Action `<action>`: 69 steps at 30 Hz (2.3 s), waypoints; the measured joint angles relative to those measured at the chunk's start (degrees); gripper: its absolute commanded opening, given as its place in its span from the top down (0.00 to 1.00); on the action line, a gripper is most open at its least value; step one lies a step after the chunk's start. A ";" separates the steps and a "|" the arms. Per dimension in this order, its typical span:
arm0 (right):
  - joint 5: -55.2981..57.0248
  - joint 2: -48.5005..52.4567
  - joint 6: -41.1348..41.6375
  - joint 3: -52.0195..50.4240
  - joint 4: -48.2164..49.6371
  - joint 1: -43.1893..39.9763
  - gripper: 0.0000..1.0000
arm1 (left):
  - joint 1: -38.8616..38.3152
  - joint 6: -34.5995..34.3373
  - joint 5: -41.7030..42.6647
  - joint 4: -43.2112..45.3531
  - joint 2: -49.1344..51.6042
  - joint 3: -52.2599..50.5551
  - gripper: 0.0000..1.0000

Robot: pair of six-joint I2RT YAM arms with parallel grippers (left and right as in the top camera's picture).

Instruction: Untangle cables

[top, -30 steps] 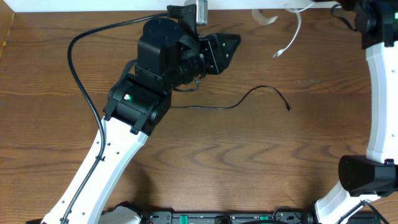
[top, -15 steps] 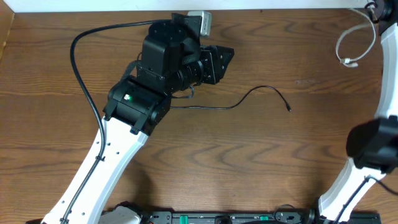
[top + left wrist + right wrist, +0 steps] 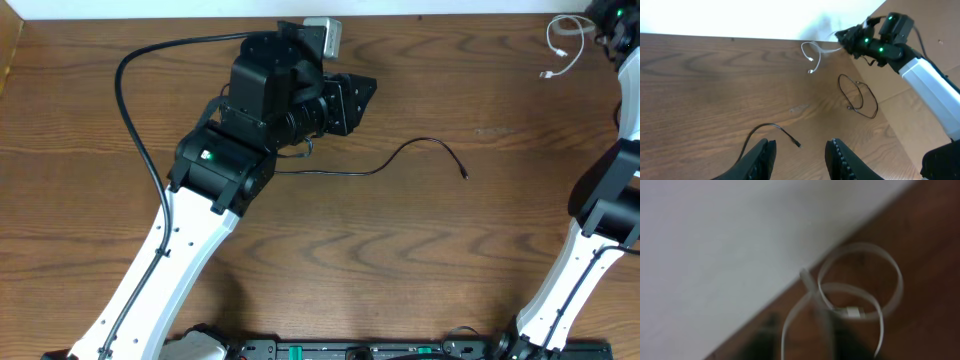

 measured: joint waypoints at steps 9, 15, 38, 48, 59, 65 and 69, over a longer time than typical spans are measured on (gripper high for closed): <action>-6.51 1.44 3.04 0.00 -8.57 -1.79 0.01 | -0.02 0.00 0.00 -0.11 1.09 0.00 0.62; -23.61 1.16 4.28 0.00 -17.16 -4.63 0.01 | -0.02 1.73 -0.04 -2.91 1.09 0.00 0.62; -18.47 -4.39 -17.03 0.04 -45.62 13.68 0.01 | 8.17 7.67 -23.65 -24.85 19.65 0.07 0.56; -12.94 -4.39 -19.61 0.02 -45.99 18.01 0.01 | 20.44 12.94 -24.41 -20.90 26.60 0.07 0.54; -11.69 -4.39 -20.98 0.02 -46.51 19.12 0.01 | 21.70 19.67 -26.18 -20.11 32.65 -0.04 0.49; -11.52 -4.39 -21.14 0.04 -46.60 19.15 0.01 | 22.12 17.62 -28.94 -19.89 32.65 -0.04 0.49; -11.47 -4.39 -21.14 0.02 -46.62 19.15 0.01 | 22.12 13.55 -29.35 -19.47 32.65 -1.20 0.50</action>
